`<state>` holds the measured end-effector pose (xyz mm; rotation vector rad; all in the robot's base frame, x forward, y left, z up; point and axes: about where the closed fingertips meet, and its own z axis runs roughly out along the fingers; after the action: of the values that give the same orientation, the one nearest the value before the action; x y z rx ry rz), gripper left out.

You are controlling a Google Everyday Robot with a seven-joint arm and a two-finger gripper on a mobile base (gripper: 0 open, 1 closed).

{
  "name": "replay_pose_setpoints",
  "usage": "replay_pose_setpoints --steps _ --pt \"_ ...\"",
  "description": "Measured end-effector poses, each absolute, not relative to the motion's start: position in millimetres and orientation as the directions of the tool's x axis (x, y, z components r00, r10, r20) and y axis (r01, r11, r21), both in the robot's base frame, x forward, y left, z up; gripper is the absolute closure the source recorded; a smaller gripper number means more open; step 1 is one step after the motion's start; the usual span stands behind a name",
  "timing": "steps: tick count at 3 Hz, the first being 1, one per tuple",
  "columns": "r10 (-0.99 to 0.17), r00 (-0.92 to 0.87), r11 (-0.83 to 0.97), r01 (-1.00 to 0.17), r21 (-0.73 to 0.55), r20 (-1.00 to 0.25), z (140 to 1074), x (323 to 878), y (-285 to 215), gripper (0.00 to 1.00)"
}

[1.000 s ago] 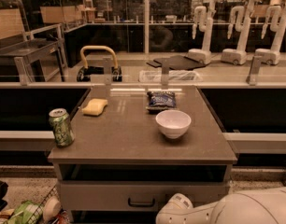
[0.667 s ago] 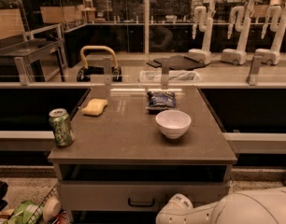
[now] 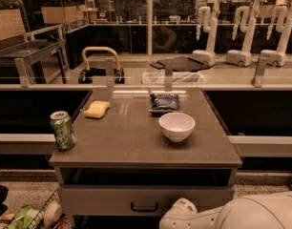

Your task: Open middle drawer

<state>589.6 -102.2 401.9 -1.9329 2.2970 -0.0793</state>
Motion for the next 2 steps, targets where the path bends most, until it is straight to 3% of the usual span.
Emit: replay_pose_setpoints --steps 1,2 --pt "-0.984 -0.166 0.174 -0.976 -0.129 -0.072 402.0 589.6 -102.2 1.0" --pt "-0.984 -0.166 0.174 -0.976 -0.129 -0.072 402.2 589.6 -102.2 0.84"
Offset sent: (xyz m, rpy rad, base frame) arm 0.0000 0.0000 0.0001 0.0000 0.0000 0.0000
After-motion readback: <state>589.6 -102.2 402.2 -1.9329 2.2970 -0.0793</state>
